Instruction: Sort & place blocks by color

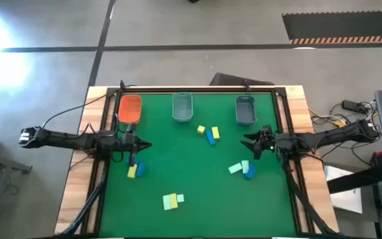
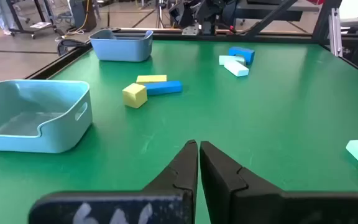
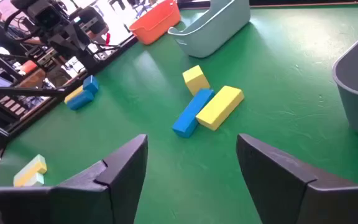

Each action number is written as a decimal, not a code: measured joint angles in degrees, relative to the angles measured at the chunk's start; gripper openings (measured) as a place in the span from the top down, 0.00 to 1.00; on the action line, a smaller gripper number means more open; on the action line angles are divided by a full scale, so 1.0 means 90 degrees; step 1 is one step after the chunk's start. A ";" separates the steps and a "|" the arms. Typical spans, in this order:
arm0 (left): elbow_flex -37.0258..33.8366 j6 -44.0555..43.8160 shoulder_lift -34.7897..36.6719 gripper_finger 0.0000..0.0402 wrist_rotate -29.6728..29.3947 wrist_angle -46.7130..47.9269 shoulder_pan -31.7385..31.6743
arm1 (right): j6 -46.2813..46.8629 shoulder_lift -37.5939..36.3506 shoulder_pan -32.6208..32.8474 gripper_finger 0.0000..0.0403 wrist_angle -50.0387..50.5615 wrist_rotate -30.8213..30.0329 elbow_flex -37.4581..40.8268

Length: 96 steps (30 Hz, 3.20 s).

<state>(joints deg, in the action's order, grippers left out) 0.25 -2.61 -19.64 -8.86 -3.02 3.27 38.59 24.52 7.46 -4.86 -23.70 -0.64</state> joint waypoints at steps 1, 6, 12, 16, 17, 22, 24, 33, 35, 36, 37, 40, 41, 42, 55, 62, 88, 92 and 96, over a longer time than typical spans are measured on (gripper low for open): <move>0.0000 0.0000 0.0000 1.00 0.0000 -0.0001 0.0000 | 0.0000 0.0000 0.0002 0.41 -0.0001 0.0000 0.0000; 0.0000 0.0000 0.0000 1.00 0.0000 -0.0001 -0.0002 | 0.0000 0.0002 0.0002 0.41 0.0000 0.0000 0.0000; 0.0000 -0.0002 0.0000 1.00 0.0001 -0.0001 -0.0001 | 0.0001 0.0001 0.0000 0.41 -0.0001 0.0001 0.0000; 0.0000 0.0000 0.0000 1.00 0.0000 -0.0001 0.0000 | 0.0001 0.0001 0.0002 0.41 0.0000 0.0001 0.0001; 0.0000 0.0000 0.0000 1.00 0.0000 -0.0001 -0.0002 | 0.0001 0.0001 0.0000 0.41 -0.0001 0.0000 0.0000; 0.0000 -0.0002 0.0001 1.00 0.0000 -0.0001 -0.0001 | 0.0001 0.0002 0.0000 0.41 -0.0002 0.0002 0.0000; 0.0000 0.0000 0.0000 1.00 0.0000 -0.0001 0.0000 | 0.0002 0.0001 0.0001 0.41 -0.0001 0.0002 0.0000; 0.0000 -0.0002 0.0002 1.00 0.0000 -0.0001 0.0000 | 0.0000 0.0000 0.0000 0.41 -0.0002 0.0000 0.0000; 0.0000 -0.0001 0.0001 1.00 0.0000 -0.0001 -0.0001 | 0.0002 0.0000 0.0002 0.41 0.0000 0.0002 0.0000; 0.0000 0.0000 0.0000 1.00 0.0000 -0.0001 -0.0002 | 0.0001 0.0002 0.0001 0.41 -0.0002 0.0000 0.0000; 0.0000 -0.0002 0.0000 1.00 0.0000 -0.0001 -0.0001 | 0.0002 0.0002 0.0001 0.41 -0.0002 0.0000 0.0001; 0.0000 -0.0001 0.0000 1.00 0.0000 0.0000 0.0000 | 0.0002 0.0000 0.0002 0.41 -0.0002 0.0000 0.0000; 0.0000 -0.0002 0.0000 1.00 0.0000 -0.0001 -0.0002 | 0.0002 0.0000 0.0001 0.41 -0.0001 0.0001 0.0000; 0.0000 0.0000 0.0000 1.00 0.0001 -0.0001 -0.0002 | 0.0000 0.0001 0.0001 0.41 0.0000 0.0000 0.0000; 0.0000 0.0000 0.0001 1.00 0.0000 -0.0001 -0.0002 | 0.0000 0.0002 0.0000 0.41 -0.0002 0.0002 0.0000; 0.0000 0.0000 0.0002 1.00 0.0000 -0.0001 -0.0002 | 0.0001 0.0001 0.0001 0.41 -0.0002 0.0000 0.0000; 0.0000 -0.2499 -0.0104 1.00 -0.0559 -0.3766 0.0000 | -0.0236 0.0002 0.0000 0.41 -0.0390 -0.1047 0.0000; 0.0000 -0.2439 -0.0104 1.00 -0.0556 -0.4089 0.0000 | -0.0236 0.0002 0.0000 0.41 -0.0401 -0.1047 0.0002; -0.0002 -0.1907 -0.0142 1.00 -0.0573 -0.4121 0.0000 | -0.0237 0.0002 0.0000 0.41 -0.0463 -0.1136 0.0001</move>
<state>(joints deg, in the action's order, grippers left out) 0.23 -19.77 -20.92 -14.02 -40.11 3.27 36.46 24.53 7.46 -9.03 -33.92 -0.63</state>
